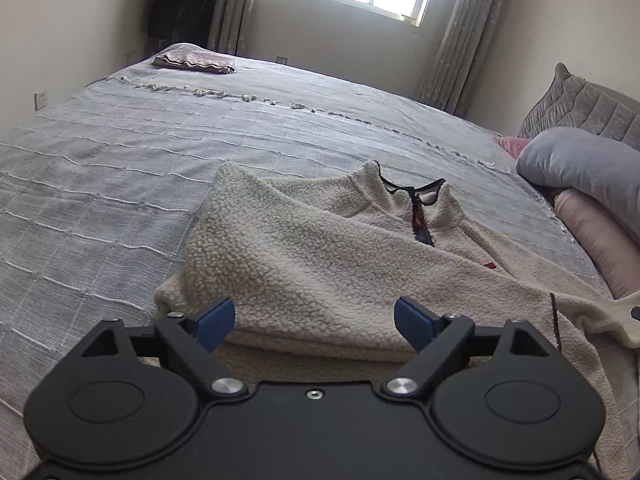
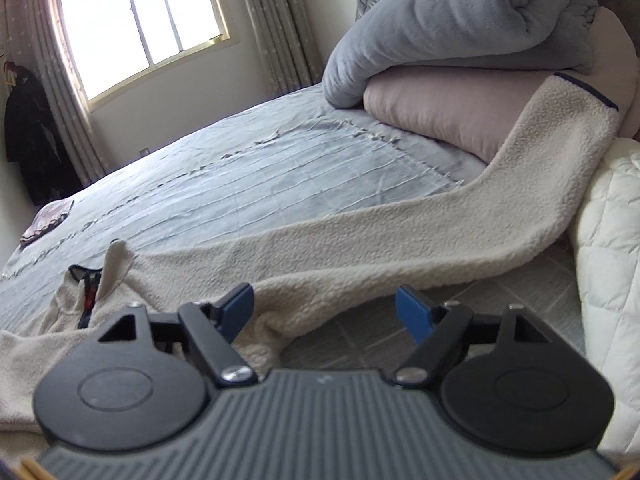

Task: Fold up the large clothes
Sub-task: 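Grasp the sleeve cuff near the pillows with the right gripper and lift it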

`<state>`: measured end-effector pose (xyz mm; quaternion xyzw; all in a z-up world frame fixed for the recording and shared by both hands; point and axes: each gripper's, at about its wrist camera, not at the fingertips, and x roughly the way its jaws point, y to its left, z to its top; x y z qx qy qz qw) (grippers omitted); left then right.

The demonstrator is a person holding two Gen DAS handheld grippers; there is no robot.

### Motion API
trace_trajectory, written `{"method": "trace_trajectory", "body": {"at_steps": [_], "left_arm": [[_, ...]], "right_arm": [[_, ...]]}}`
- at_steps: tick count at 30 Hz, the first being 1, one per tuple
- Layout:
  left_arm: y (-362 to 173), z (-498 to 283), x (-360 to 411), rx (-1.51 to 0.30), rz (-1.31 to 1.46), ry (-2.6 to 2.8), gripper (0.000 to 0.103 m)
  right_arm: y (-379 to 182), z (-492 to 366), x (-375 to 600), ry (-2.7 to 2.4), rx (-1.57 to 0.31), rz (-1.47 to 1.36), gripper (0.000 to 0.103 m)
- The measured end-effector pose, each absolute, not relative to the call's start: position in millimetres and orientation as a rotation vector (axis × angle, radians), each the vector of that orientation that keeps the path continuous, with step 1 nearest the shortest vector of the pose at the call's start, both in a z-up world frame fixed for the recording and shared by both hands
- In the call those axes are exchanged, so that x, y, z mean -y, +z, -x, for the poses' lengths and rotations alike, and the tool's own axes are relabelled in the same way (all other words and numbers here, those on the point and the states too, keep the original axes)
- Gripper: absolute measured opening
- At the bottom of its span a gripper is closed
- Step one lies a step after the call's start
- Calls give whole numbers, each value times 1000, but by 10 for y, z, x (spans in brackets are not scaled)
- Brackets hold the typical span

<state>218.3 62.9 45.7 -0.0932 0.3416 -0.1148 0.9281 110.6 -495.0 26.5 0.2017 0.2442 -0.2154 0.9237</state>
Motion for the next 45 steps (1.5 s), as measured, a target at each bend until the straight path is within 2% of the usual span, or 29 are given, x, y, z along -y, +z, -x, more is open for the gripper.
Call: {"method": "trace_trajectory", "body": {"at_steps": [1,3,11,21,24,25,26,27,28,29,35,45], "left_arm": [[469,-2166,-594,-692,215,-234,95],[457,-2152,-547,-686,243,-224,97],[299,-2195,-304,-708,298,-202,100],[255,-2207,-115,-673,249,-171,101],[288,-2195,-74,-658,225,-190,101],[300,-2192,-62,-651,212,-198,101],[309,-2192,-59,-646,202,-201,101],[318,-2194,-56,-641,190,-200,101],[329,-2207,-53,-637,176,-196,101],[337,-2220,-51,-637,166,-192,101],[430,-2287,-33,-626,157,-197,101],[620,-2358,39,-592,101,-243,101]], "right_arm": [[290,-1099,5049,-455,-494,-411,81],[343,-1076,5242,-489,-482,-399,84],[401,-968,6112,-743,-439,-363,88],[64,-1170,6810,-864,-460,-393,86],[-17,-1291,6891,-915,-475,-353,76],[-42,-1307,6918,-940,-478,-352,67],[-56,-1321,6949,-970,-483,-357,52],[-70,-1316,6974,-987,-484,-366,45],[-81,-1305,7000,-985,-490,-382,28],[-80,-1293,7013,-972,-494,-394,20],[116,-1207,6808,-891,-446,-329,14],[1183,-1327,5791,-652,-308,-180,13]]}}
